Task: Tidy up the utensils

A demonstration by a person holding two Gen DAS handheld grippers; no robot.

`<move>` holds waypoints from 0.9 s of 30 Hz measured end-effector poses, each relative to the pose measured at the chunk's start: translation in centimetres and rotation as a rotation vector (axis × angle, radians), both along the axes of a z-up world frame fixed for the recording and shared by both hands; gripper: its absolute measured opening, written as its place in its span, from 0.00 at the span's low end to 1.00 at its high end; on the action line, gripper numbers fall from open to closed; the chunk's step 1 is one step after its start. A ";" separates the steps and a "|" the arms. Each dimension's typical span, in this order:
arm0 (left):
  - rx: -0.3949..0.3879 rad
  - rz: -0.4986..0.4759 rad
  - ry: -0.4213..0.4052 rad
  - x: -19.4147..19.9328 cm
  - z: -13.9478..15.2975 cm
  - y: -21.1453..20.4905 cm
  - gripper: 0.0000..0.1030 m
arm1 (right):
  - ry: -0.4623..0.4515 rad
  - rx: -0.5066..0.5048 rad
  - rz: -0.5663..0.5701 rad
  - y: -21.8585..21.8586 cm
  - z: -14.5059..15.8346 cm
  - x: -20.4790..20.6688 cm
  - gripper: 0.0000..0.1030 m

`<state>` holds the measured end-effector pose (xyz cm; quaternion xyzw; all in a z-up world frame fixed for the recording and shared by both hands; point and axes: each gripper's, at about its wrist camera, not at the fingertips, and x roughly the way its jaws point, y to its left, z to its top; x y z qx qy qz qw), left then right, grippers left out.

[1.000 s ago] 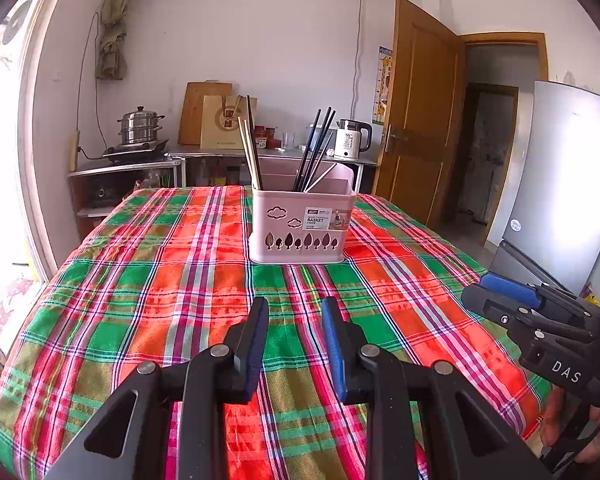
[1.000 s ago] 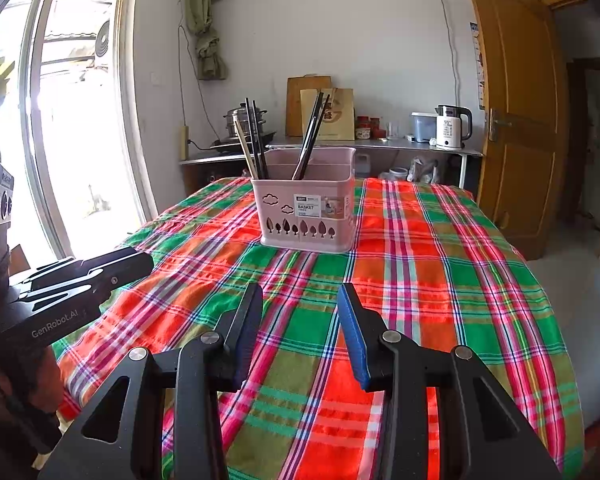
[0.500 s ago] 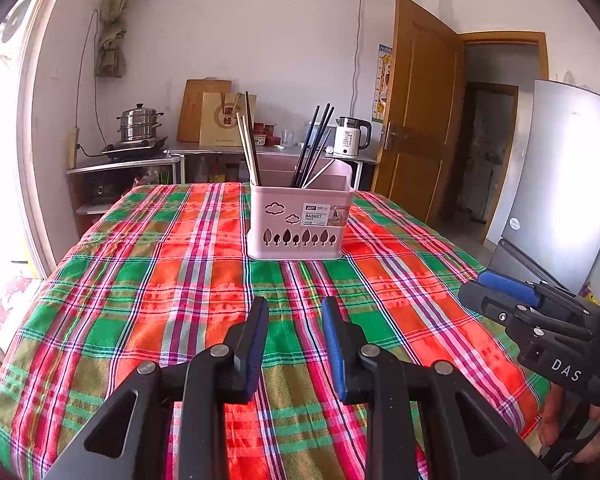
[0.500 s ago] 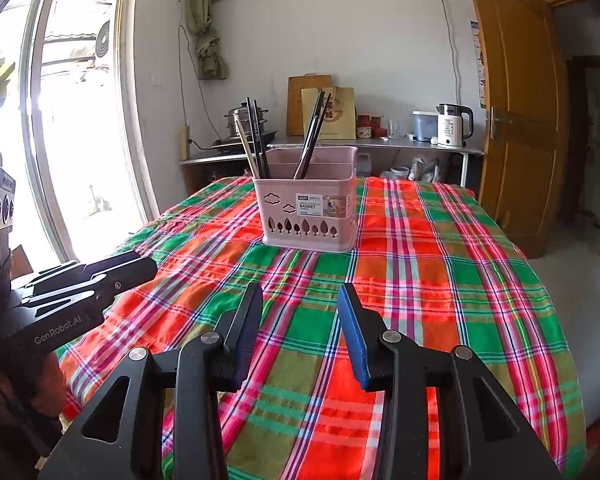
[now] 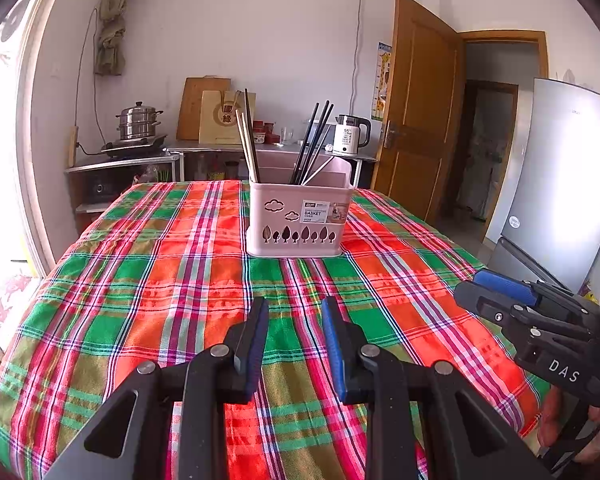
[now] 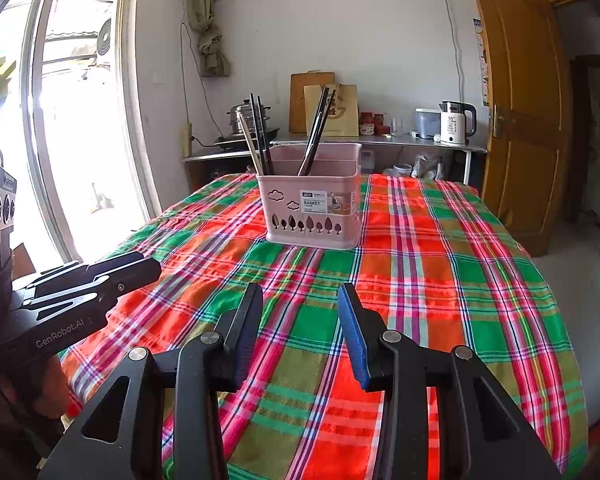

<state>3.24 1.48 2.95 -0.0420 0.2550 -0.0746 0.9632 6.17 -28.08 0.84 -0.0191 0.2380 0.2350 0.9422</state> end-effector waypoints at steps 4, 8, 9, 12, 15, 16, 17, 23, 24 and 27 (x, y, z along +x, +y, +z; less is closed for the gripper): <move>0.000 -0.002 0.002 0.1 -0.1 0.0 0.26 | -0.002 0.000 0.003 0.0 0.0 0.0 0.39; 0.000 -0.003 0.003 0.1 -0.1 0.0 0.26 | 0.005 -0.002 0.003 0.1 -0.2 0.2 0.39; -0.001 -0.003 0.003 0.1 -0.1 0.0 0.26 | 0.005 -0.001 0.003 0.1 -0.2 0.2 0.39; 0.002 0.000 0.002 0.1 -0.1 0.0 0.26 | 0.002 -0.001 0.004 0.1 -0.2 0.1 0.39; -0.001 -0.002 0.003 0.1 -0.1 0.0 0.26 | -0.001 -0.001 0.004 0.1 -0.1 0.1 0.39; -0.002 -0.002 0.003 0.1 -0.1 0.0 0.26 | -0.001 -0.001 0.004 0.1 -0.1 0.1 0.39; -0.001 -0.001 0.003 0.1 -0.1 0.0 0.26 | -0.001 -0.001 0.004 0.1 -0.1 0.1 0.39; 0.005 0.002 0.001 0.0 -0.1 -0.2 0.26 | -0.004 0.000 0.004 0.1 0.0 0.1 0.39; 0.006 0.001 0.001 0.0 -0.1 -0.2 0.26 | -0.004 0.000 0.004 0.1 0.0 0.1 0.39; 0.007 -0.001 0.000 -0.1 -0.1 -0.3 0.26 | -0.005 0.000 0.005 0.1 0.0 0.1 0.39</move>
